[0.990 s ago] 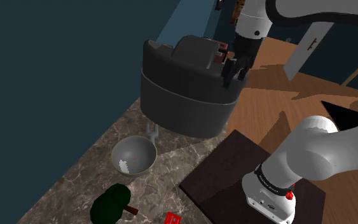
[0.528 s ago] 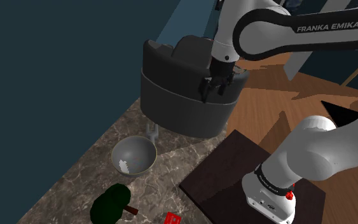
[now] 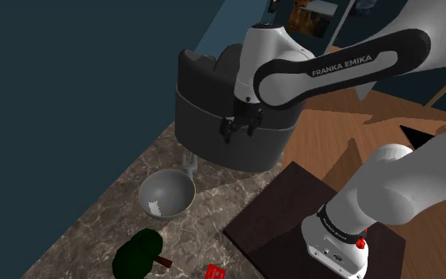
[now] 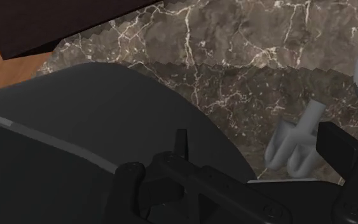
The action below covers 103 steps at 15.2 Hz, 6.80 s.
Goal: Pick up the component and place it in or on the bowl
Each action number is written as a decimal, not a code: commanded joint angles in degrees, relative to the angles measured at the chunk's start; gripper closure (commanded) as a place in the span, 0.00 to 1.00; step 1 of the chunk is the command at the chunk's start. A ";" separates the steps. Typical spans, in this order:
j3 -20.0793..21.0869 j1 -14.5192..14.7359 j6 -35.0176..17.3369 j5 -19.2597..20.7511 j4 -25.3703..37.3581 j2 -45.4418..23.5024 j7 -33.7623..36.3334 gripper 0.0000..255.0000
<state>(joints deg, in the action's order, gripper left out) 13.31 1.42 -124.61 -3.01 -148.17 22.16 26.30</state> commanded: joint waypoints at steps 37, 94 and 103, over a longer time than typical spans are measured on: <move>-1.89 5.09 -31.56 24.06 20.27 -49.81 35.17 1.00; 12.15 11.43 -12.51 15.75 21.85 -33.53 46.55 1.00; 10.55 12.54 -17.53 19.88 21.05 -38.43 49.66 1.00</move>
<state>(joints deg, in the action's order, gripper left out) 23.98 13.90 -141.78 16.61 -127.04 -16.01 75.79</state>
